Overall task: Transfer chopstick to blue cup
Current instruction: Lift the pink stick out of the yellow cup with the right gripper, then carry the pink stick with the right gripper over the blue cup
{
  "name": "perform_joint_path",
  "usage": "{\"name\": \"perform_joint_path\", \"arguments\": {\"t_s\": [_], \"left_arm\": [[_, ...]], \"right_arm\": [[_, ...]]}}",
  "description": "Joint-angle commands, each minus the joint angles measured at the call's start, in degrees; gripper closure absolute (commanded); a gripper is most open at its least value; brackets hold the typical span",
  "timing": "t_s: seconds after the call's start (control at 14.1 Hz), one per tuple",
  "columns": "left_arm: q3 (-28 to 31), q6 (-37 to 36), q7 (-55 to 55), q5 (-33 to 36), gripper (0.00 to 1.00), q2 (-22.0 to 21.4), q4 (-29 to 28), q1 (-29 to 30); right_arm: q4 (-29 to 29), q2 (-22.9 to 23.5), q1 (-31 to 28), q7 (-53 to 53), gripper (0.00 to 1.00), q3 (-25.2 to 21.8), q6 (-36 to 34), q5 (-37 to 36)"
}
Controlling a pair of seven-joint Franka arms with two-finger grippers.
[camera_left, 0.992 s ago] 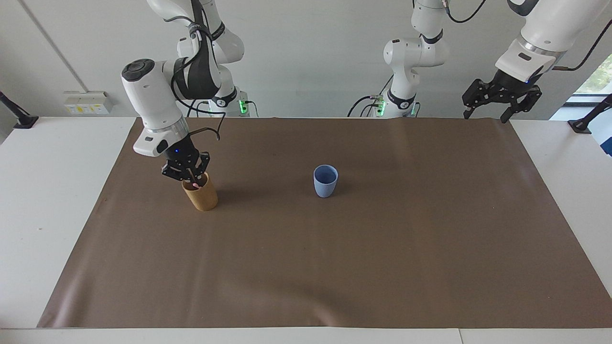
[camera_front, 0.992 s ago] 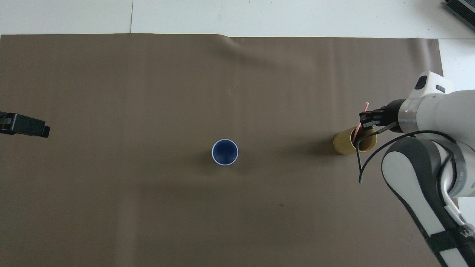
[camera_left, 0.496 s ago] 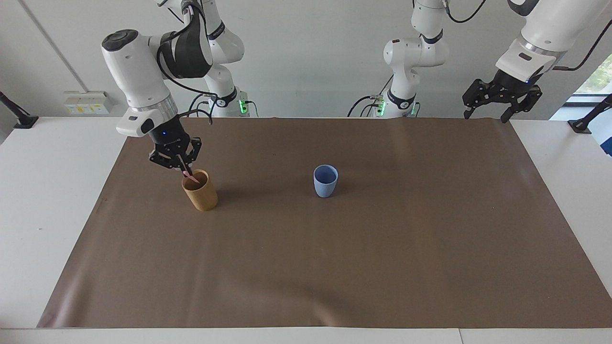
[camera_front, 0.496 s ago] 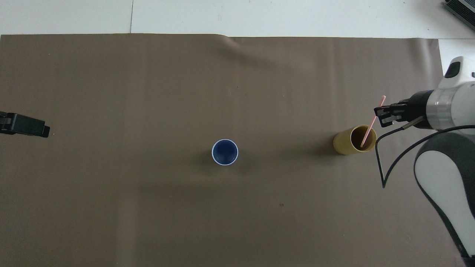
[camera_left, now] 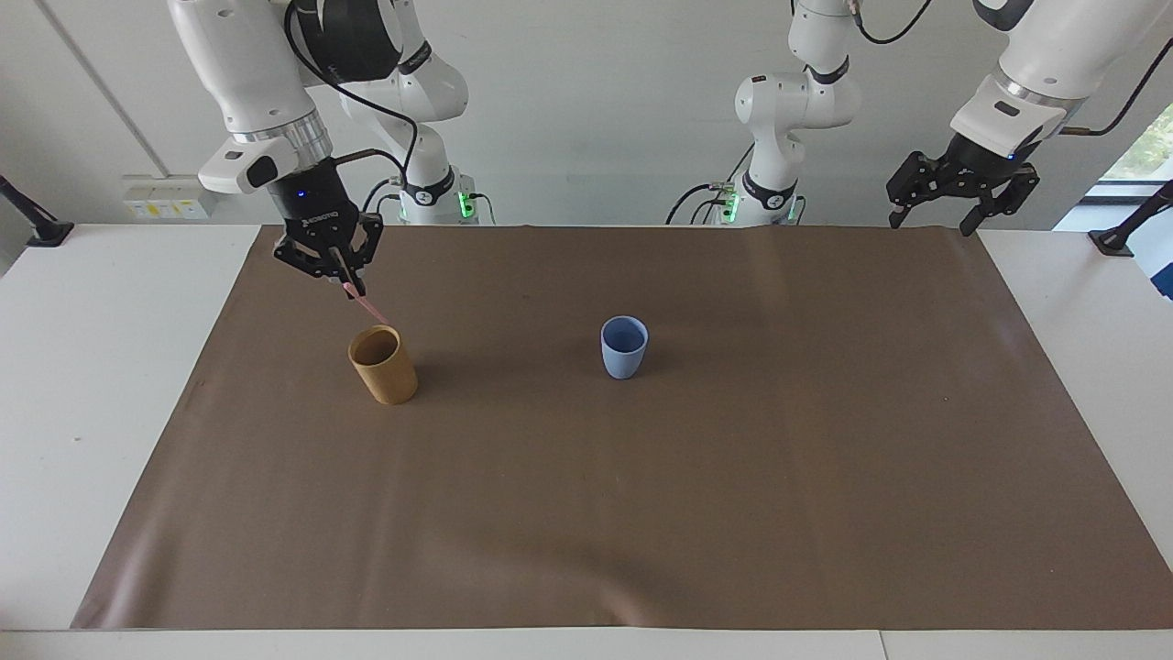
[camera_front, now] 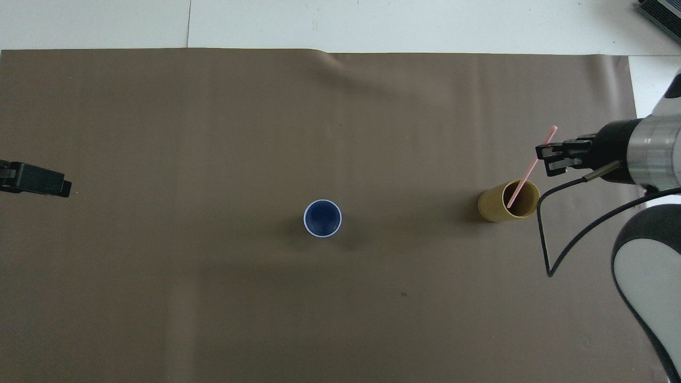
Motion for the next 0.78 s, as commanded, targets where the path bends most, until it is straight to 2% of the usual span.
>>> {"name": "perform_joint_path", "arguments": {"t_s": [0.0,0.21,0.43,0.71], "left_arm": [[0.0,-0.4,-0.5,0.9,0.00,-1.1,-0.8,-0.1],[0.1,-0.4,-0.5,0.9,0.00,-1.1,-0.9,0.0],[0.1,-0.4,-0.5,0.9,0.00,-1.1,-0.9,0.0],[0.1,-0.4,-0.5,0.9,0.00,-1.1,-0.9,0.0]], "right_arm": [[0.9,0.5,3.8,9.2,1.00,2.0,0.2,0.6],[1.3,2.4,10.9,16.8,1.00,2.7,0.4,0.5],[4.4,5.4,16.6,24.2,1.00,2.7,0.5,-0.1],[7.1,9.8,21.4,31.9,1.00,2.6,8.1,-0.4]]}}
